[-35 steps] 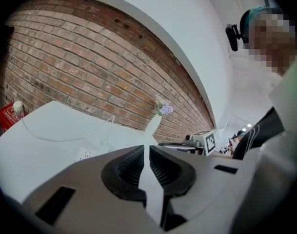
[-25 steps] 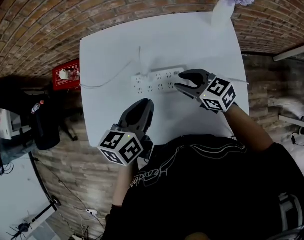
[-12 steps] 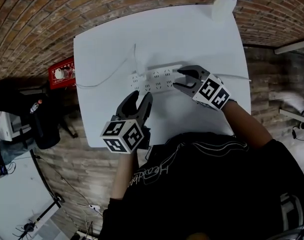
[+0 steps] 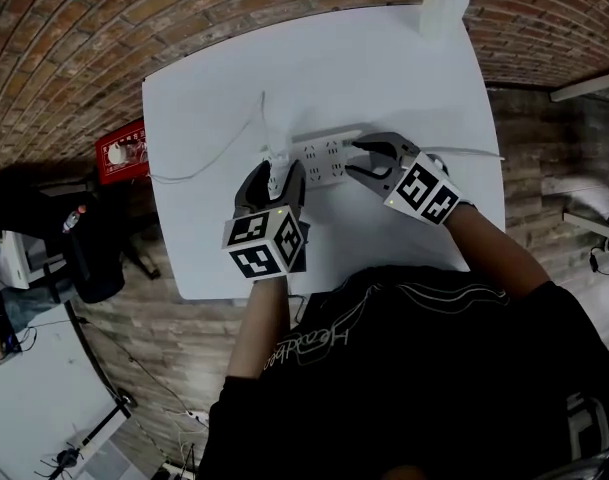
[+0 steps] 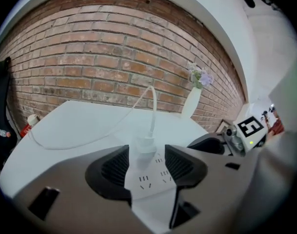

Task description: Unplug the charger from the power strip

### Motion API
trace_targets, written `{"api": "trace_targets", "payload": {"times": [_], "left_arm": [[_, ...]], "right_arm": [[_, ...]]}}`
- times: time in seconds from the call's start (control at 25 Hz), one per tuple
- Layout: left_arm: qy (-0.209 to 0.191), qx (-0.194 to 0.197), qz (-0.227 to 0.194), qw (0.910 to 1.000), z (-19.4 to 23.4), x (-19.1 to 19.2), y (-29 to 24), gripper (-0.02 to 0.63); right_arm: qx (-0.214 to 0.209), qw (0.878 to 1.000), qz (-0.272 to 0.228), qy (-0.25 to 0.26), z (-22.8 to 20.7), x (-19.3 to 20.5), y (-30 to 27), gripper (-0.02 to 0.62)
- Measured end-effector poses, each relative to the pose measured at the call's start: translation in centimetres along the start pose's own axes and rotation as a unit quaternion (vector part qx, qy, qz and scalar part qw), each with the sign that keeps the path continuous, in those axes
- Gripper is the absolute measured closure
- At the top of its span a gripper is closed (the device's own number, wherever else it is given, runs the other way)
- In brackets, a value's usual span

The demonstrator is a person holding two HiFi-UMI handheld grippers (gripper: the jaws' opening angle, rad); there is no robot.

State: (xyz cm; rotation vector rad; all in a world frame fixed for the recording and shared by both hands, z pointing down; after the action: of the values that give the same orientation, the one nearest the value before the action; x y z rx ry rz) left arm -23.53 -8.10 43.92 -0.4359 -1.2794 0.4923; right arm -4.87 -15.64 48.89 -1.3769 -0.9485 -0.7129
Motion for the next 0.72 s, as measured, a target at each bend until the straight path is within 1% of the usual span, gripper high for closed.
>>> {"api": "trace_targets", "payload": {"times": [0.16,0.32,0.44,0.56,0.72], "left_arm": [[0.005,-0.029,0.002,0.9996,0.0,0.5,-1.4,0.394],[-0.012,-0.05,-0.003,0.9987,-0.1,0.4,-1.9,0.415],[-0.024,-0.062,-0.012,0.9977,-0.6,0.4,-2.3,0.458],[-0.027,-0.082,-0.019,0.996,-0.9,0.5,-2.4,0.466],[-0.029,-0.11,-0.018,0.9933,-1.3,0.5,-2.4,0.472]], "right_arm": [[0.007,1.0,0.005,0.0,0.0,0.2,0.3,0.451],[0.007,1.0,0.001,0.0,0.1,0.2,0.0,0.451],[0.009,1.0,-0.001,0.0,0.1,0.3,0.1,0.451],[0.01,1.0,-0.003,-0.001,0.1,0.3,0.1,0.453],[0.009,1.0,-0.006,0.001,0.1,0.3,0.1,0.453]]}}
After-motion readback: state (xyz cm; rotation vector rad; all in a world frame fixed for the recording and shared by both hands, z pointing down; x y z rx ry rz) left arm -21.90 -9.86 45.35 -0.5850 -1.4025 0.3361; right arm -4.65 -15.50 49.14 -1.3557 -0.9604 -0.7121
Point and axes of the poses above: the fingertips, and each gripper's own axes: y backward along the fingers, z to its left, x out of its underside, the point moved 9 cm from there along y, backward along the fingers, and after that the axes turned 5 degrees about -z, right-handed, at the moved point
